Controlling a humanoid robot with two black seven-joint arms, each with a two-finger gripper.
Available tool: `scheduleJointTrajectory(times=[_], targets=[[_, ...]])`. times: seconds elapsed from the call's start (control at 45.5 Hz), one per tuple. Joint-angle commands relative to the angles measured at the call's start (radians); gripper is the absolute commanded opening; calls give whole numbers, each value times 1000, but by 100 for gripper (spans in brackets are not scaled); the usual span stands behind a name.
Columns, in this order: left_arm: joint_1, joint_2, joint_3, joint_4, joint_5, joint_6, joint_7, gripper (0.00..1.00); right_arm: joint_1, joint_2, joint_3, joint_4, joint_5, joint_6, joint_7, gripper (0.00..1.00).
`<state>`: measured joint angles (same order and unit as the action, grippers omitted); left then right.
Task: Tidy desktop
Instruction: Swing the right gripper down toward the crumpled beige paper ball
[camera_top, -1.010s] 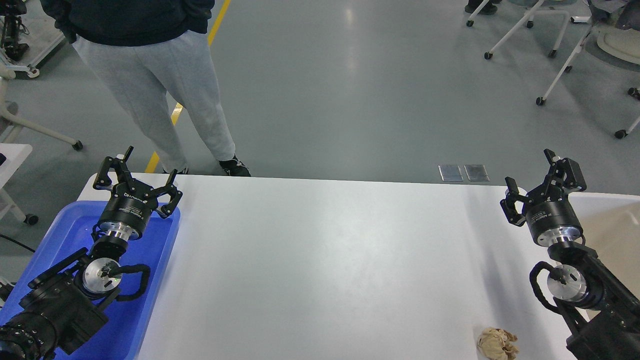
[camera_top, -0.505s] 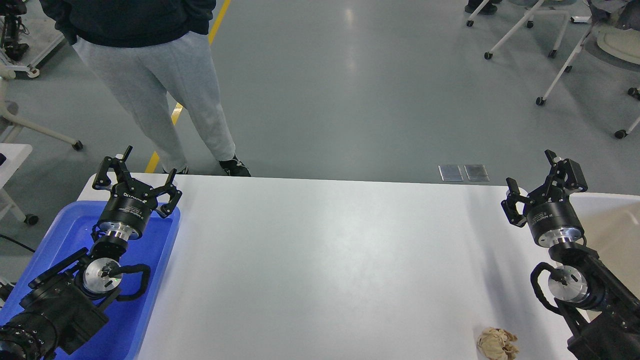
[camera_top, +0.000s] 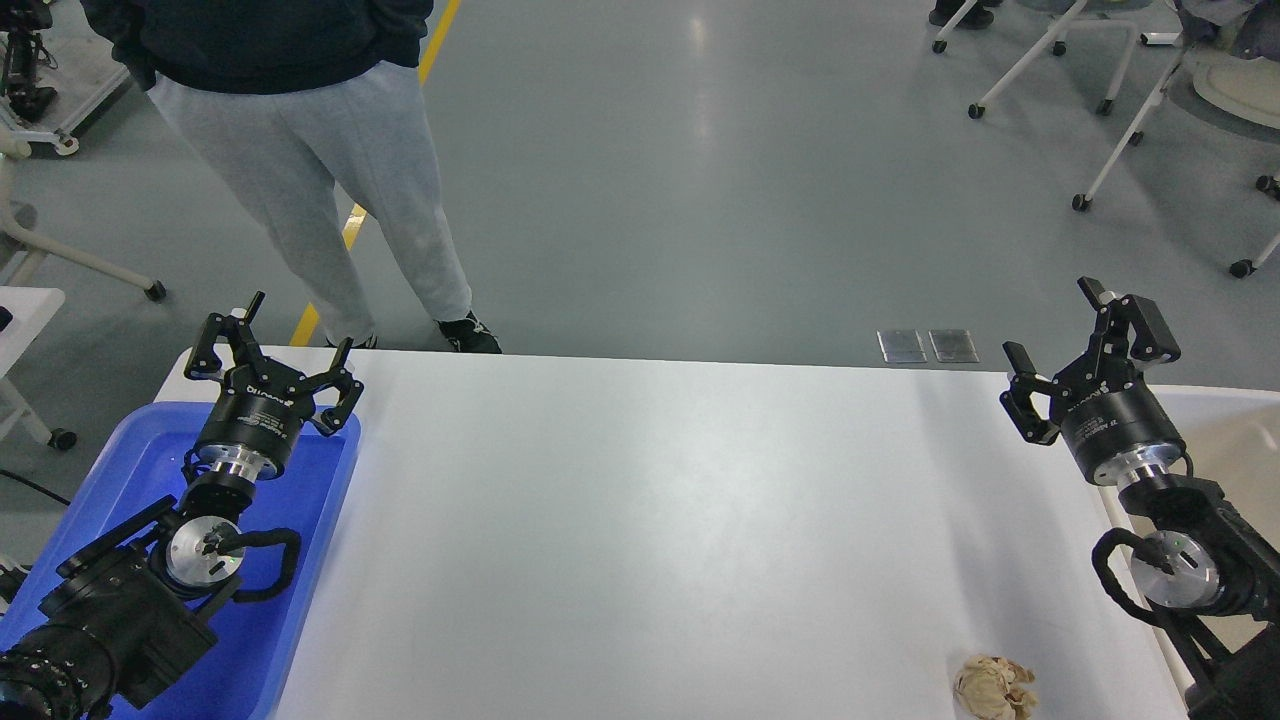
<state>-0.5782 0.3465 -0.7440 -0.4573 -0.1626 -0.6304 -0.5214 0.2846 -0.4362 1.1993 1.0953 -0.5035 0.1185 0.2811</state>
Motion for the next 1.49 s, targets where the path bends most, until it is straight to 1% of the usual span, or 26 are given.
scheduleJointTrajectory(times=[0.0, 0.11, 0.285, 0.373, 0.571, 0.637, 0.703, 0.834, 0.9, 0.944, 1.076, 1.208, 1.34, 1.471], targets=[[0, 0, 0, 0, 0, 0, 0, 100, -73, -134, -64, 201, -13, 3, -102, 99], [0, -1, 0, -1, 0, 0, 0, 100, -85, -194, -92, 254, -32, 0, -106, 99], [0, 0, 0, -1, 0, 0, 0, 100, -97, -294, -138, 284, -202, -8, -131, 99], [0, 0, 0, -1, 0, 0, 0, 100, -104, -346, -156, 304, -250, -3, -143, 99], [0, 0, 0, 0, -2, 0, 0, 100, -99, -535, -228, 422, -268, 7, -174, 99], [0, 0, 0, 0, -2, 0, 0, 100, -85, -579, -260, 449, -285, 13, -178, 99], [0, 0, 0, -1, -2, 0, 0, 100, -79, -610, -279, 471, -358, 35, -181, 99], [0, -1, 0, 0, -2, 0, 0, 100, -79, -647, -287, 512, -539, 95, -227, 99], [0, -1, 0, -1, -2, 0, 0, 100, -78, -683, -288, 535, -607, 144, -256, 99], [0, 0, 0, -1, 0, 0, 0, 100, -71, -699, -287, 540, -662, 168, -264, 99], [0, 0, 0, 0, -2, 0, 0, 100, -53, -713, -290, 549, -837, 196, -266, 99], [-2, 0, 0, 0, -2, 0, 0, 100, -51, -736, -322, 564, -894, 277, -266, 99], [-2, 0, 0, -1, -2, 0, 0, 100, -56, -736, -388, 598, -1053, 274, -266, 99], [-2, 0, 0, -1, -2, 0, 0, 100, -58, -725, -452, 600, -1135, 263, -264, 99]])
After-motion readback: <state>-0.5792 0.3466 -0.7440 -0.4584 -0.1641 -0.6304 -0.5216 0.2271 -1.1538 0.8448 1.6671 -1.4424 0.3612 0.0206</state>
